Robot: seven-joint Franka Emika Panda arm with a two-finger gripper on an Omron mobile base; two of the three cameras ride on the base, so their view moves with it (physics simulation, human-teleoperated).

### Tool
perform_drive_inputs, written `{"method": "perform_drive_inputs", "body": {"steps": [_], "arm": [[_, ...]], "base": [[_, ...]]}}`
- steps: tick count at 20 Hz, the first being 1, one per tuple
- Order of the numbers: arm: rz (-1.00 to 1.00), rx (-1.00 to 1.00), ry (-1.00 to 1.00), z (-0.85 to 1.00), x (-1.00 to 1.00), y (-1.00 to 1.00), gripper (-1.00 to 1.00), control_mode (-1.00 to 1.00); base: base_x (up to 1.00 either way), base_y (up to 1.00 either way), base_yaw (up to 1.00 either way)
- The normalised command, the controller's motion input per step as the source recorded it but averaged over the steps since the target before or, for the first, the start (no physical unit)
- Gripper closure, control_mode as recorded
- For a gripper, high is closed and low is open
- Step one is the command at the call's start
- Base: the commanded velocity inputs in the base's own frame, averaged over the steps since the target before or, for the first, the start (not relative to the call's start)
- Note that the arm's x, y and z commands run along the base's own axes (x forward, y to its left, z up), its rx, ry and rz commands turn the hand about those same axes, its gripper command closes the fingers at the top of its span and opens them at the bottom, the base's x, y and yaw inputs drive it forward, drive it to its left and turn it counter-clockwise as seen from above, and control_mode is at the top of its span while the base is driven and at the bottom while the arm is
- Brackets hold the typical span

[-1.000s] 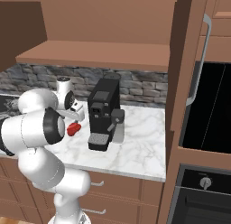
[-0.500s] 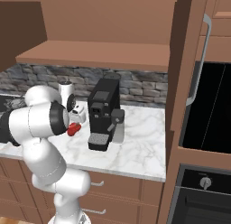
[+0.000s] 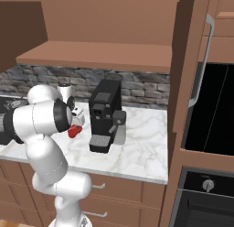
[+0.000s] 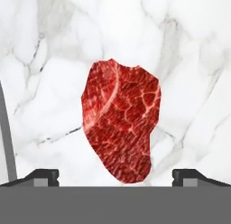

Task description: Retrieve the tupperware from the cabinet, then place the raw meat into the tupperware to avoid contamination.

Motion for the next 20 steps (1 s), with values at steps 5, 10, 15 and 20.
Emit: {"method": "perform_drive_inputs", "body": {"steps": [5,10,15,20], "arm": [[0.00,-0.01,0.00,-0.12,-0.01,-0.17,-1.00,-1.00],[0.00,-0.02,0.00,-0.20,0.00,-0.14,-1.00,-1.00],[0.00,-0.01,0.00,-0.21,-0.03,0.02,-1.00,-1.00],[0.03,0.00,0.00,-0.10,0.01,0.02,-1.00,-1.00]], "base": [[0.00,0.00,0.00],[0.00,0.00,0.00],[0.00,0.00,0.00],[0.00,0.00,0.00]]}}
